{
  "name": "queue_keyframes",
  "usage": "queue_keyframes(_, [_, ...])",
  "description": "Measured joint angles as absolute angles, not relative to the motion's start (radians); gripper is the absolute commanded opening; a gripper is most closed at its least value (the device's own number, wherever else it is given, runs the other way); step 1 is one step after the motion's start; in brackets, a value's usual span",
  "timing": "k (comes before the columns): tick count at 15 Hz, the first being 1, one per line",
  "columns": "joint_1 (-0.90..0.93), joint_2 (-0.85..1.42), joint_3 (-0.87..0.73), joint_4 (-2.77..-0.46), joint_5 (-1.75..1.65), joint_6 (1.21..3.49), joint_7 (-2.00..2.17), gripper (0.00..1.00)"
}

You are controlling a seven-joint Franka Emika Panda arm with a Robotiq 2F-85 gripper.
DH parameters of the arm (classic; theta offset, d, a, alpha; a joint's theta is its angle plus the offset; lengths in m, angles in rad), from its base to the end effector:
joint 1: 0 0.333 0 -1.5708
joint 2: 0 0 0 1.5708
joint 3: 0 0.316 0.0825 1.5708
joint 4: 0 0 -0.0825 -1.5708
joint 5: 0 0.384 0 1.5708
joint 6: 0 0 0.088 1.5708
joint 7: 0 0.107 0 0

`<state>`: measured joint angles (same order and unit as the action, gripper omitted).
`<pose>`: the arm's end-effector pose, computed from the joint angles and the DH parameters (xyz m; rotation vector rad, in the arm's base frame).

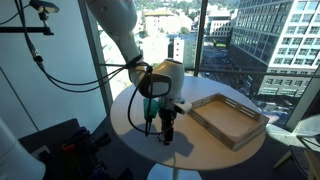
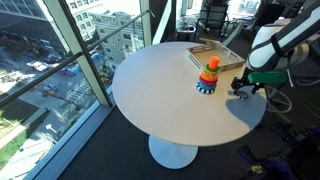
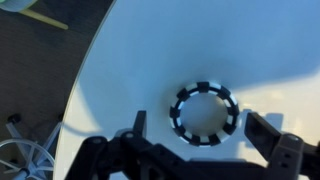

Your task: Pick up the black and white striped ring from the table and hang it on the rings stacking stand

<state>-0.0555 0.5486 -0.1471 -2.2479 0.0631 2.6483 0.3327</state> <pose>0.5032 -0.1113 0.1106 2.9463 -0.8747 -0.2106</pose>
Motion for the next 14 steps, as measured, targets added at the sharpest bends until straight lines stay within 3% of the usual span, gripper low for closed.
queue_keyframes(3, [-0.055,0.551,-0.148,-2.248,0.065,2.648,0.333,0.97])
queue_keyframes(5, [-0.055,0.554,-0.148,-2.248,0.068,2.648,0.333,0.71])
queue_keyframes(9, [-0.051,0.554,-0.147,-2.242,0.081,2.648,0.333,0.42])
queue_keyframes(14, [-0.052,0.549,-0.148,-2.241,0.102,2.646,0.333,0.41])
